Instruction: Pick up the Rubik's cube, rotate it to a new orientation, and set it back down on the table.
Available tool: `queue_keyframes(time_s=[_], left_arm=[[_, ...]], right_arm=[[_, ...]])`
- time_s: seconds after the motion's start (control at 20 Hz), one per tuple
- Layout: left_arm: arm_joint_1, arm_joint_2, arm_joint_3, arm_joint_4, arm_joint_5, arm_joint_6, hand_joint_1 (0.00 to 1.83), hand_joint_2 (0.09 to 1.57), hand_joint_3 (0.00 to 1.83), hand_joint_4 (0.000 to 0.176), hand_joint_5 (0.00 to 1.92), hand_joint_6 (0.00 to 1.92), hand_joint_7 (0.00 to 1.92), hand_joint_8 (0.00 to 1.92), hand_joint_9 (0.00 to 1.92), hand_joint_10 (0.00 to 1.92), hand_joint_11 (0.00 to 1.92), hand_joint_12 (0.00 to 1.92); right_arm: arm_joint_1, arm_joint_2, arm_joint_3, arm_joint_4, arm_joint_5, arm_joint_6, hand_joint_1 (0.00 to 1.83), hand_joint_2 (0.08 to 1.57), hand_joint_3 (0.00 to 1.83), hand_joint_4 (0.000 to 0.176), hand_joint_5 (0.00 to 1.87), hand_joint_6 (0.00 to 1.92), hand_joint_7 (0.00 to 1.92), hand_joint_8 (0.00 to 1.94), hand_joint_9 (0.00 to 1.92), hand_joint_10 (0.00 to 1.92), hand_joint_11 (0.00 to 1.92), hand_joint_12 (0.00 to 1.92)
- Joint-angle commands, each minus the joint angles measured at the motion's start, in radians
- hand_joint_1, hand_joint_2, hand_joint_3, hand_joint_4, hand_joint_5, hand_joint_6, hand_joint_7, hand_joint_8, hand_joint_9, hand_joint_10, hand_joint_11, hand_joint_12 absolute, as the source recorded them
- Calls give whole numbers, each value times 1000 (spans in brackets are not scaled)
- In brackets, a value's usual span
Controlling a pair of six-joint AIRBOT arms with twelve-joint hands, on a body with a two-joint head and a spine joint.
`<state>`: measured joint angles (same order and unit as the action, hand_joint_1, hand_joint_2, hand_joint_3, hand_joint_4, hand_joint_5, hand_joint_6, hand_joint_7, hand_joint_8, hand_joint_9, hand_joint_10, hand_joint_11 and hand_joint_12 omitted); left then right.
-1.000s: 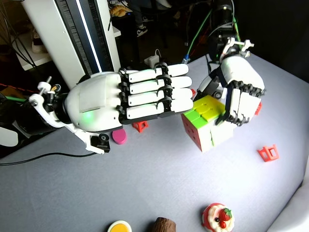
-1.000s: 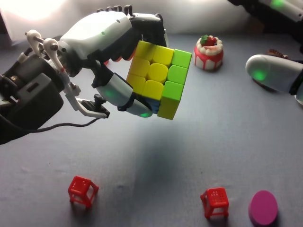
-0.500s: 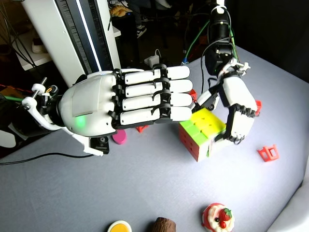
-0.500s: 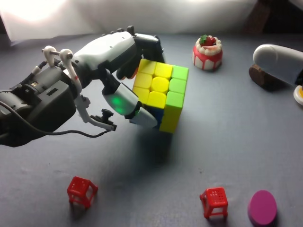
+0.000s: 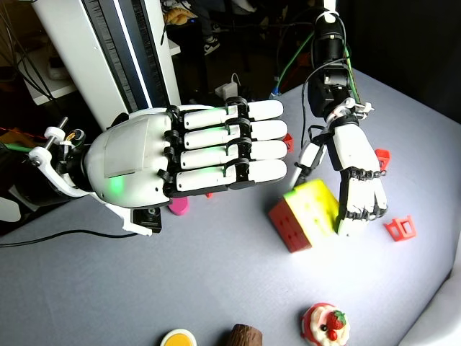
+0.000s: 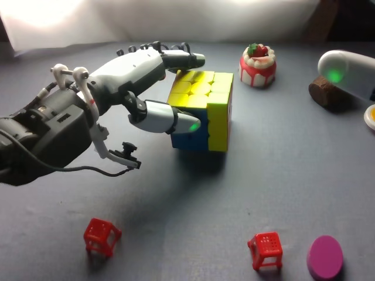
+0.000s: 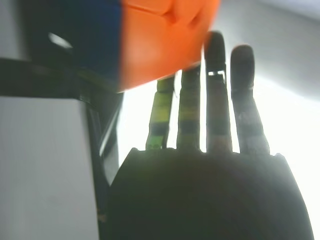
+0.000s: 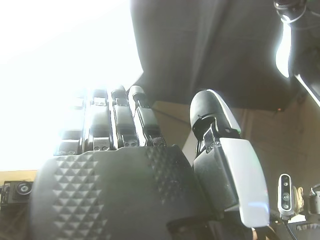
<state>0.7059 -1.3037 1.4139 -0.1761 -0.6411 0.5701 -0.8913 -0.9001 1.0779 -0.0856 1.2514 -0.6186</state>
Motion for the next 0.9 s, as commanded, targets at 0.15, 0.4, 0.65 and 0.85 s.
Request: queue_keyframes(time_s=[0.15, 0.4, 0.65, 0.85], left_arm=[[17, 38, -31, -17, -188, -7, 807, 919, 0, 79, 120, 1, 46, 2, 9, 69, 0, 680], [27, 138, -136, 29, -347, 56, 306, 919, 22, 153, 0, 0, 0, 0, 0, 0, 0, 0], [61, 238, -225, 51, -501, 120, 0, 852, 0, 140, 0, 0, 0, 0, 0, 0, 0, 0], [118, 301, -273, 28, -622, 142, 0, 975, 40, 76, 0, 0, 0, 0, 0, 0, 0, 0]], right_arm=[[2, 5, 1, 32, 126, 6, 0, 1413, 2, 0, 0, 0, 0, 0, 0, 0, 0, 0], [-26, 23, -12, 59, 124, 6, 0, 1385, 0, 0, 0, 0, 0, 0, 0, 0, 0, 0], [-64, 33, -11, 114, 113, 6, 0, 1358, 0, 0, 0, 0, 0, 0, 0, 0, 0, 0], [-67, 42, -16, 127, 114, 6, 0, 1324, 0, 0, 0, 0, 0, 0, 0, 0, 0, 0]])
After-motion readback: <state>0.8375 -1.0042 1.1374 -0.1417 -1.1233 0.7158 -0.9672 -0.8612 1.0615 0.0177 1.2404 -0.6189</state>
